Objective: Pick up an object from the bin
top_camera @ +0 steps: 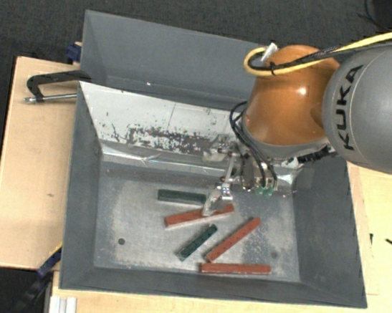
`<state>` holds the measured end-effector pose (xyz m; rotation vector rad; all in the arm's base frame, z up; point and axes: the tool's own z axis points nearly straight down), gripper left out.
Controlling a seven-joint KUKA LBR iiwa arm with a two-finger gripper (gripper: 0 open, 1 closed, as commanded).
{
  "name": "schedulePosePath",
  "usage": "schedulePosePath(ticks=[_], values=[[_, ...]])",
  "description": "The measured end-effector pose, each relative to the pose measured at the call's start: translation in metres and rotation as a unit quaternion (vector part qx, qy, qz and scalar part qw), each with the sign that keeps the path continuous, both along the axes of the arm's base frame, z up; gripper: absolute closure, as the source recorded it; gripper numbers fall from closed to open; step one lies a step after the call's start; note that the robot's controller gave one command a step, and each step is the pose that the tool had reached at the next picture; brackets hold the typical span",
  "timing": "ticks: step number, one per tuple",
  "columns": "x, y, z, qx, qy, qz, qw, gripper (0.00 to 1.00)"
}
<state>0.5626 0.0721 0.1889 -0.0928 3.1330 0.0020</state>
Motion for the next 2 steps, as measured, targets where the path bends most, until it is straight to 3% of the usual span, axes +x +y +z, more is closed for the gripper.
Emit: schedulePosePath(ticks=[1, 2], values=[[0.003, -0.013, -0.060, 0.000, 0.0014, 0.006, 1.0000, 0.00], [0.023, -0.010, -0.111, 0.001, 0.0036, -0.080, 0.9968, 1.00]])
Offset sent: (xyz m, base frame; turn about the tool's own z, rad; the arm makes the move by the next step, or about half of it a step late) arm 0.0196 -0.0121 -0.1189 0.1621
